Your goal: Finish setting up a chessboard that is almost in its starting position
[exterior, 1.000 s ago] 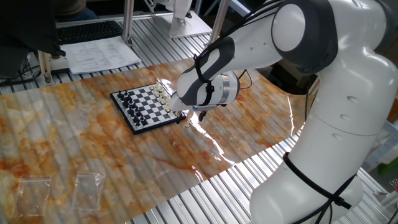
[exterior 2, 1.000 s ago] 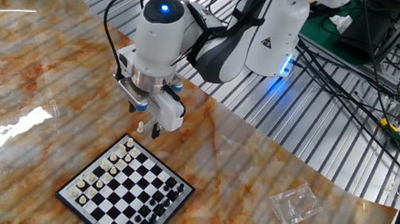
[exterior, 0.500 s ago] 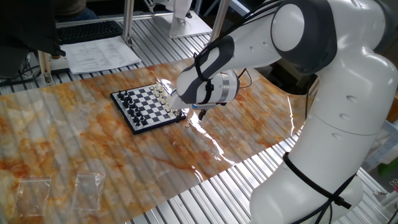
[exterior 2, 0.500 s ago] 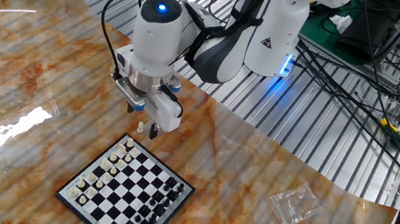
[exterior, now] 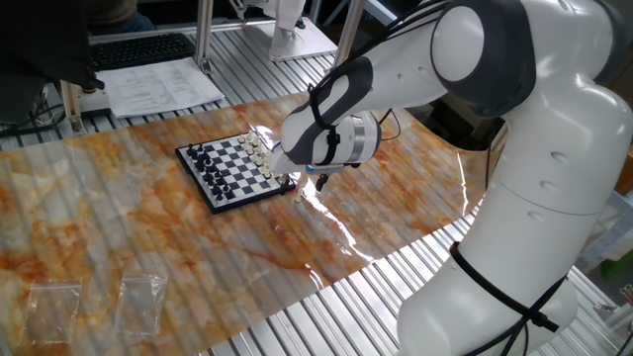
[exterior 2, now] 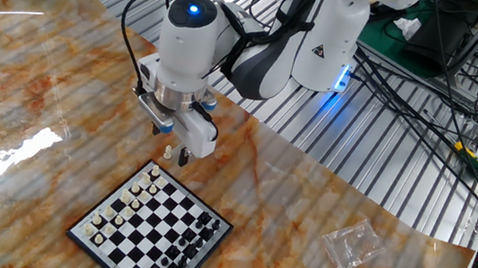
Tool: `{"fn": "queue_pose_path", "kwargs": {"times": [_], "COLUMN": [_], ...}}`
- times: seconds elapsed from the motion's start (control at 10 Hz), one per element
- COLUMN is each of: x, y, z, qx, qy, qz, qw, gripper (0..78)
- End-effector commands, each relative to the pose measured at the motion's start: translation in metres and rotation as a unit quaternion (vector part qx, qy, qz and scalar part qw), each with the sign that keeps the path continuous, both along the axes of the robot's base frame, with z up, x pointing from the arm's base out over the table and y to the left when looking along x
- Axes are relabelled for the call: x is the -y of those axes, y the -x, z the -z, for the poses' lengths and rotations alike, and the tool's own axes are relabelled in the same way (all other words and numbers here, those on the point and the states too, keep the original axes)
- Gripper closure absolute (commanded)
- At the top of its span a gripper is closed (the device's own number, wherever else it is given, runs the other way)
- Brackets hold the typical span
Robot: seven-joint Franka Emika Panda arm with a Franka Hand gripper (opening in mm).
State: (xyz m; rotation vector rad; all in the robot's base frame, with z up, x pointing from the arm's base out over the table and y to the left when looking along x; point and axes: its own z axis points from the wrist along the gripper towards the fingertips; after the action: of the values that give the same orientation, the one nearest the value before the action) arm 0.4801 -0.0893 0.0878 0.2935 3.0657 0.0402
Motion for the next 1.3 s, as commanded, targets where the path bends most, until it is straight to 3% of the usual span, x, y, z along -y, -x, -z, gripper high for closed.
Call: {"fn": "queue_pose_path", "kwargs": {"times": [0.1,1.0,1.3], "x": [0.0008,0.0008,0.002], "y": [-0.0011,-0.0011,0.0016], "z": [-0.0011,-0.0011,-0.01], "qx": [0.002,0.002,-0.004], "qy": [0.0,0.0,0.002], "qz": [0.006,0.006,0.012], "qw": [1.0,1.0,0.9999], "gripper": [76.4,76.4,76.4]}}
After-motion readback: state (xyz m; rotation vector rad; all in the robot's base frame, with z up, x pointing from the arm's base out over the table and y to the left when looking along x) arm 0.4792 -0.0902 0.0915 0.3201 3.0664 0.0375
